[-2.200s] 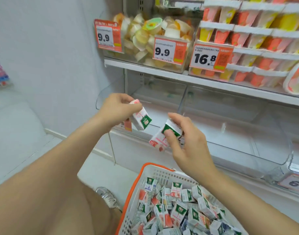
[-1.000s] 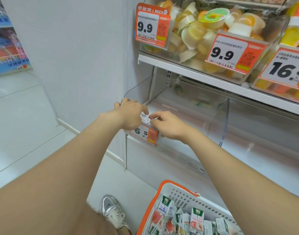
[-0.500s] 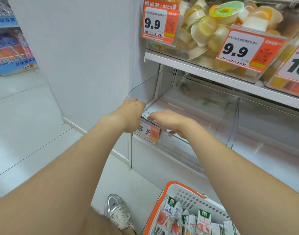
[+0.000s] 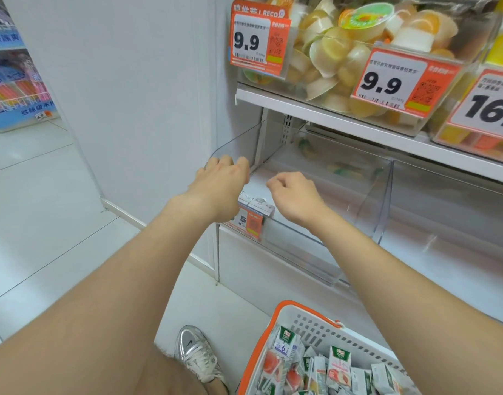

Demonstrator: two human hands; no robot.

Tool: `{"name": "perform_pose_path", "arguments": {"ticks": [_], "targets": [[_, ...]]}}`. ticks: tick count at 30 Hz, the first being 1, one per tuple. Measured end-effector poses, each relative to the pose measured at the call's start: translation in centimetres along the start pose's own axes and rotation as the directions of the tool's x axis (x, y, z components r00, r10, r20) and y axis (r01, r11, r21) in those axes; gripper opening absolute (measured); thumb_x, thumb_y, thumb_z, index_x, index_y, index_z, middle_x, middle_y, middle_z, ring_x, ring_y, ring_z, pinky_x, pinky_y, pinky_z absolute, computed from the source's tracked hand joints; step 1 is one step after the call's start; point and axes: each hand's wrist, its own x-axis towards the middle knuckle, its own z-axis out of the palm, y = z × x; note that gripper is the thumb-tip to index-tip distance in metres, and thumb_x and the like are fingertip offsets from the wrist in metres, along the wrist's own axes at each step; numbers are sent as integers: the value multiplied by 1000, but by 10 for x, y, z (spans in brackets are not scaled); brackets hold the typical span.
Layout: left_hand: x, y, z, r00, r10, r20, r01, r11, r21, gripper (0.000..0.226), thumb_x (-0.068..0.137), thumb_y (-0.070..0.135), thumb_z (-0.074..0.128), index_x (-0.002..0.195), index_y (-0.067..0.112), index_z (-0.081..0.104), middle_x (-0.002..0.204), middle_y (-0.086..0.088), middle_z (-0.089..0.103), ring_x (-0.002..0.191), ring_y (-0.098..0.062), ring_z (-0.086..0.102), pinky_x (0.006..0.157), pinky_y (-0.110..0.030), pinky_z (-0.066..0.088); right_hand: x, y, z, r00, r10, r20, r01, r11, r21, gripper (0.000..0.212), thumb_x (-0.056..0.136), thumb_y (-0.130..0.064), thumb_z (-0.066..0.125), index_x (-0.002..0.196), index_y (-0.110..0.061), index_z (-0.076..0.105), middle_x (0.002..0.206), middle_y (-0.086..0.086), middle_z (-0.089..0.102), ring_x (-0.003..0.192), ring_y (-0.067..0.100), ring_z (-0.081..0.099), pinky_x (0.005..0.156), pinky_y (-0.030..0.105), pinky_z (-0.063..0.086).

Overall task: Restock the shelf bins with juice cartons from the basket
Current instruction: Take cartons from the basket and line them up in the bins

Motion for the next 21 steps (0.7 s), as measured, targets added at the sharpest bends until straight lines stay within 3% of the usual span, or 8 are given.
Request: {"name": "perform_pose_path", "arguments": {"ticks": [3, 6, 10, 13, 16, 18, 20, 21], "targets": [[-16, 24, -8, 994, 85, 73, -78, 992, -95, 29, 84, 7, 67, 101, 24, 51, 99, 3, 52, 100, -26, 53, 78, -39, 49, -55, -1, -22, 937, -313, -153, 303, 949, -86, 25, 88, -7, 47, 94, -18, 68, 71, -13, 63, 75, 5, 56, 68, 29, 39], [-43, 63, -8, 945, 223, 237, -188, 969, -164, 20, 88, 21, 68, 86, 29, 50, 85, 11, 51, 88, -16, 56, 65, -31, 41, -123, 11, -44, 920, -391, 36, 391, 905, -168, 20, 77, -12, 47, 80, -24, 64, 67, -12, 60, 64, 7, 53, 61, 32, 45], [-84, 121, 18, 814, 354, 461, -322, 935, -151, 19, 95, 32, 68, 110, 24, 61, 91, 10, 51, 94, -19, 54, 76, -31, 45, -198, 49, -68, 910, -164, 380, 329, 843, -425, 23, 84, -19, 47, 90, -25, 68, 79, -3, 67, 75, 21, 62, 65, 37, 55], [-106, 155, 49, 660, 380, 649, -399, 908, -126, 30, 98, 39, 64, 124, 23, 59, 95, 8, 50, 96, -22, 55, 79, -33, 47, -231, 88, -79, 870, 8, 494, 290, 801, -524, 26, 88, -22, 46, 99, -23, 69, 94, 4, 69, 87, 29, 65, 73, 42, 59], [-121, 175, 86, 541, 304, 784, -477, 879, -11, 22, 99, 44, 60, 110, 25, 59, 99, 2, 55, 87, -24, 52, 71, -32, 42, -252, 127, -88, 813, 178, 555, 244, 760, -602, 34, 90, -29, 42, 104, -17, 70, 98, 11, 68, 95, 34, 66, 77, 48, 60], [-126, 186, 105, 578, 265, 772, -505, 859, 84, 21, 99, 37, 58, 105, 17, 62, 103, -4, 61, 84, -26, 52, 69, -36, 43, -266, 152, -92, 774, 267, 574, 197, 761, -619, 34, 92, -26, 42, 105, -11, 70, 95, 13, 67, 94, 36, 66, 76, 47, 59], [-127, 199, 107, 730, 257, 633, -446, 881, 157, 25, 101, 30, 55, 118, 13, 60, 117, -10, 61, 94, -30, 60, 70, -37, 42, -276, 172, -94, 760, 311, 570, 165, 757, -633, 32, 95, -21, 43, 109, -9, 69, 99, 15, 67, 92, 34, 66, 76, 44, 58], [-126, 207, 103, 831, 259, 492, -381, 910, 166, 31, 100, 27, 54, 127, 11, 55, 127, -14, 56, 102, -33, 61, 71, -37, 41, -278, 179, -94, 757, 325, 567, 159, 750, -642, 31, 96, -19, 44, 113, -9, 67, 104, 15, 67, 92, 33, 64, 76, 41, 56]]}}
